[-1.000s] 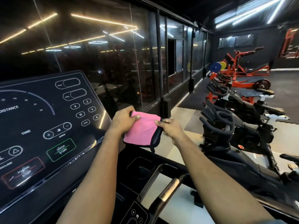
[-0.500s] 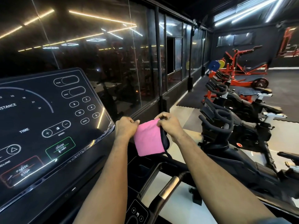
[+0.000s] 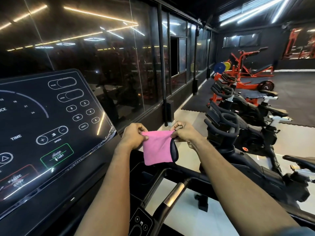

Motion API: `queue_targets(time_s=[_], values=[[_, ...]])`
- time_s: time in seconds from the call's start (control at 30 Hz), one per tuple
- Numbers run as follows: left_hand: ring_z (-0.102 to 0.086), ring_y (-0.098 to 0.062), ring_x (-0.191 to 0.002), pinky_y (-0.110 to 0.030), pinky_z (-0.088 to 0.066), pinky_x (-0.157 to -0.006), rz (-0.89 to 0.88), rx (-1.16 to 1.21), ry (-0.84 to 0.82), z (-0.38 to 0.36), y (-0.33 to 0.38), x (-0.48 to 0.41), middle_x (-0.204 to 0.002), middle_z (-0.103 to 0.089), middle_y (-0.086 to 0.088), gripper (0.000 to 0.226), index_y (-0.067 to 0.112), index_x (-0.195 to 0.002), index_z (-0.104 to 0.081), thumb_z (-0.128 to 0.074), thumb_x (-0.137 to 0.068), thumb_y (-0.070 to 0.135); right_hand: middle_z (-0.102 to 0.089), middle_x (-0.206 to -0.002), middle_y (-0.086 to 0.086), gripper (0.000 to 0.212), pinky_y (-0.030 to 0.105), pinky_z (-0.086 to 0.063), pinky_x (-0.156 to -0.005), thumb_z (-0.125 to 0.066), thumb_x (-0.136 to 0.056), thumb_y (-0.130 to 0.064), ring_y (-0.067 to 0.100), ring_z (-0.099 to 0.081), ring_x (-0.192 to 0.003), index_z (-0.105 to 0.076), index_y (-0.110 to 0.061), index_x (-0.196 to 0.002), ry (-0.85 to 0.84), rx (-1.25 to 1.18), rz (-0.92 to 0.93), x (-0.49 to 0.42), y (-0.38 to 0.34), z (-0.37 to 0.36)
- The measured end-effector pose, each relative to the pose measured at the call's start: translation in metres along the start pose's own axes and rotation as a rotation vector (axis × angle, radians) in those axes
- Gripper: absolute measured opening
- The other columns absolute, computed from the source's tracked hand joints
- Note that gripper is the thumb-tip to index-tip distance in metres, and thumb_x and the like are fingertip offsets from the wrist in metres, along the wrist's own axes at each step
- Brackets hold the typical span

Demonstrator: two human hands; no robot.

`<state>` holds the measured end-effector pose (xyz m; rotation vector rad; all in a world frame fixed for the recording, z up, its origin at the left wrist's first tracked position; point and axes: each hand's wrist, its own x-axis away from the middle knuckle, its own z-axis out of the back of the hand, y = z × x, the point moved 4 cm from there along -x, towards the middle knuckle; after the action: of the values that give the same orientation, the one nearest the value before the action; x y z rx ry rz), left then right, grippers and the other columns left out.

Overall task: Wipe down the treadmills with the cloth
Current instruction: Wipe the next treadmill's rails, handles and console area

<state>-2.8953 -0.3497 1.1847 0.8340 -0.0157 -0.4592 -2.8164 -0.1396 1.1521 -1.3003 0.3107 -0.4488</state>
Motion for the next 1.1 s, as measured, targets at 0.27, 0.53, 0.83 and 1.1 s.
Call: queue_targets(time_s=[0.27,0.53,0.83,1.1], values=[[-0.059,-0.011,-0.064,-0.024,-0.050,-0.062,0.098,0.077,0.140,0.004,-0.005,0.004,-0.068,-0.062,0.004,0.027,0.020,-0.083,-0.077,-0.079,-0.076,-0.006,-0.067,-0.071,0.007,0.018,0.017,-0.040,-0.047,-0.077,-0.077,0.009,0.013,-0.059,-0.065,-0.070,-0.007,-0.084,-0.081,-0.001,-0.039,0.003,0.010,-0.005],[-0.058,-0.010,-0.069,-0.024,-0.051,-0.057,0.143,0.118,0.097,0.010,-0.008,0.003,-0.073,-0.062,0.003,0.024,0.019,-0.085,-0.079,-0.084,-0.074,-0.002,-0.066,-0.069,0.002,0.021,0.017,-0.037,-0.047,-0.074,-0.081,0.009,0.008,-0.055,-0.062,-0.073,-0.011,-0.084,-0.135,0.055,-0.048,0.000,0.013,-0.008],[-0.062,-0.016,-0.081,-0.026,-0.047,-0.073,0.175,0.096,0.122,-0.002,-0.021,0.000,-0.082,-0.069,0.000,0.019,0.020,-0.076,-0.073,-0.082,-0.079,0.004,-0.069,-0.071,0.011,0.027,0.019,-0.053,-0.044,-0.057,-0.088,0.017,0.012,-0.068,-0.052,-0.071,-0.001,-0.100,-0.152,-0.016,-0.135,-0.004,0.023,-0.013],[-0.058,-0.013,-0.082,-0.025,-0.041,-0.074,0.200,0.058,0.174,0.000,-0.024,0.001,-0.088,-0.066,0.000,0.005,0.012,-0.087,-0.071,-0.075,-0.088,0.009,-0.071,-0.073,0.012,0.012,0.018,-0.038,-0.042,-0.069,-0.083,0.008,0.013,-0.064,-0.052,-0.074,0.000,-0.090,-0.098,0.079,-0.103,-0.008,0.020,-0.017]])
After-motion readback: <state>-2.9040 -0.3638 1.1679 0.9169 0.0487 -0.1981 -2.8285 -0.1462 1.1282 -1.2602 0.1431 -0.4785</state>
